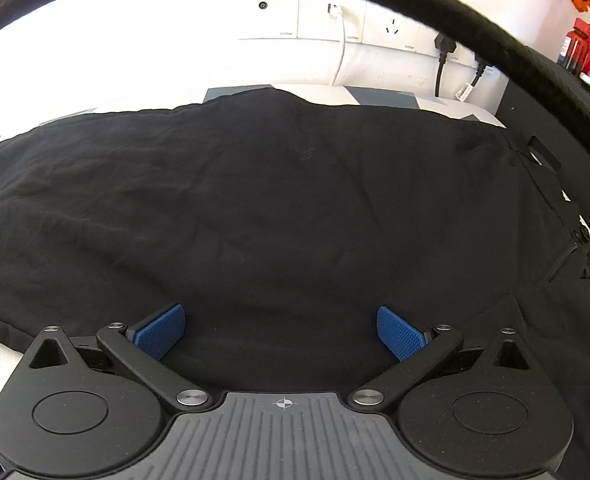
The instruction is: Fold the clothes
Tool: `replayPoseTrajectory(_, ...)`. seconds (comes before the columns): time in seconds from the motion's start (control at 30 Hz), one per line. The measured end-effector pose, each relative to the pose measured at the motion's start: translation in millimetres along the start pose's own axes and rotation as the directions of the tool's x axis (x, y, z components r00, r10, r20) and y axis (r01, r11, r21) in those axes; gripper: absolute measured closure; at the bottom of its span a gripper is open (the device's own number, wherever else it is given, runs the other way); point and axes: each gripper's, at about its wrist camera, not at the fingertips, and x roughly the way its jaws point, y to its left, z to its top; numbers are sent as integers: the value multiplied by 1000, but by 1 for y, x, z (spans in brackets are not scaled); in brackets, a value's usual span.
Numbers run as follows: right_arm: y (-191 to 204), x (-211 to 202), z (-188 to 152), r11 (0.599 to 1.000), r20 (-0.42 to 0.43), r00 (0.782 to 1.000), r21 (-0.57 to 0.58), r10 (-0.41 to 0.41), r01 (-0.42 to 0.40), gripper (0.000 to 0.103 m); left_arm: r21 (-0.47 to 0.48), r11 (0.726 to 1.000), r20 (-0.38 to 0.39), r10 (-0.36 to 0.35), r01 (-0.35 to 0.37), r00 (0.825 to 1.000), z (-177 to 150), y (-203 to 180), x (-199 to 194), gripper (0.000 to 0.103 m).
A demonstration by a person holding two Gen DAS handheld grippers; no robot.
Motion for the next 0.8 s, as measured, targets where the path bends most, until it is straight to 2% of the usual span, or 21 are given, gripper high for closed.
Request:
replayPoseTrajectory(0.4, 1, 4, 3, 1000, -19, 1000, -2, -2, 2, 1, 25, 999, 42, -23, 22, 999, -11, 3, -4, 0)
replayPoseTrajectory(0.5, 0, 5, 4, 1000, -22, 1000, -6, 1, -1, 1, 20, 1000, 22, -22, 22, 1000, -14, 10, -8, 0)
replayPoseTrajectory(0.63, -3, 5, 5, 1000, -24, 1000, -16, 12, -12, 1, 3, 999, 45, -40, 40, 998, -28, 25, -16, 0)
replayPoseTrajectory(0.8, -6, 7, 7, 1000, -22, 1000, -14, 11, -11, 1, 35, 999, 57, -38, 36, 998, -32, 30, -17, 0)
